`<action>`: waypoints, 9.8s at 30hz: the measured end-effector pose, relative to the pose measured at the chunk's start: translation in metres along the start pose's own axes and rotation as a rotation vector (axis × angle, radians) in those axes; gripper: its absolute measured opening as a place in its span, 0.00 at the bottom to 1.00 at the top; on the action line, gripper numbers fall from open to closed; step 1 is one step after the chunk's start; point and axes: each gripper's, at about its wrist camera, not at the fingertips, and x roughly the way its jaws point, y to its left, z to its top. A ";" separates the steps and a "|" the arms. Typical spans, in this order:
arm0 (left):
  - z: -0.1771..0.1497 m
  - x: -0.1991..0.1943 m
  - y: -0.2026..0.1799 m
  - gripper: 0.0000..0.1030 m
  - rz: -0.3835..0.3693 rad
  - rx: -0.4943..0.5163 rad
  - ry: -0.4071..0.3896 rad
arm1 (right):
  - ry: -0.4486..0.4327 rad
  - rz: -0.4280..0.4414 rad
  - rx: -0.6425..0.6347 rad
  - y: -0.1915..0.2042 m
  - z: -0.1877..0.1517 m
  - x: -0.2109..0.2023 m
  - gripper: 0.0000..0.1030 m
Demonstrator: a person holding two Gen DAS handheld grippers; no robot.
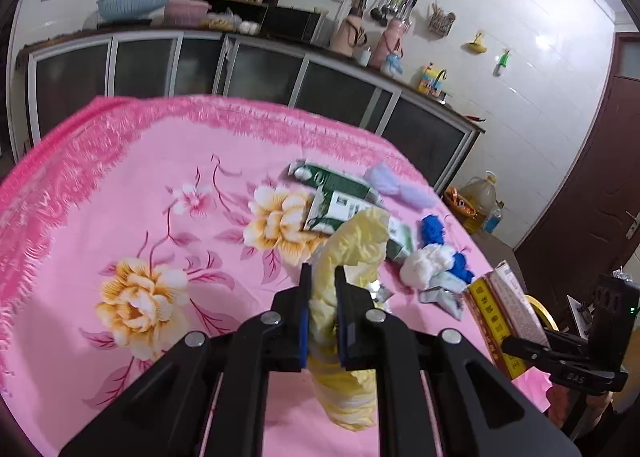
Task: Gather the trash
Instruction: 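Grasp the red-white sausage package with the right gripper while the left grasps cabbage leaves, then carry both items over the yellow bin and release them inside, then grasp the silver foil wrapper with the left gripper while the right grasps a white-green pouch, then carry both wrappers over the yellow bin and open both grippers, then move both grippers back to the table toward the green-white milk pouches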
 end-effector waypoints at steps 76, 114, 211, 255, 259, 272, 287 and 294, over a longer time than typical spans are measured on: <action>-0.082 0.162 -0.442 0.84 -0.528 0.422 0.209 | -0.175 -0.628 0.674 -0.316 -0.152 -0.194 0.55; -0.025 0.065 -0.059 0.84 0.226 0.197 0.058 | 0.002 -0.154 -0.089 -0.053 0.025 0.035 0.59; -0.089 0.176 -0.489 0.14 -0.531 0.523 0.286 | -0.174 -0.583 0.588 -0.309 -0.130 -0.210 0.02; -0.028 0.112 -0.360 0.51 -0.404 0.387 0.100 | -0.215 -0.564 0.374 -0.245 -0.075 -0.199 0.48; -0.011 0.089 -0.272 0.57 -0.242 0.341 0.053 | -0.238 -0.453 0.240 -0.211 -0.046 -0.169 0.55; 0.019 0.064 -0.098 0.83 0.072 0.444 0.024 | -0.039 -0.147 -0.006 -0.109 0.043 -0.012 0.66; 0.056 0.168 -0.111 0.87 -0.292 0.767 0.302 | 0.157 -0.108 0.016 -0.109 0.092 0.073 0.60; 0.076 0.215 -0.112 0.87 -0.400 0.890 0.526 | 0.229 -0.062 0.033 -0.118 0.105 0.092 0.60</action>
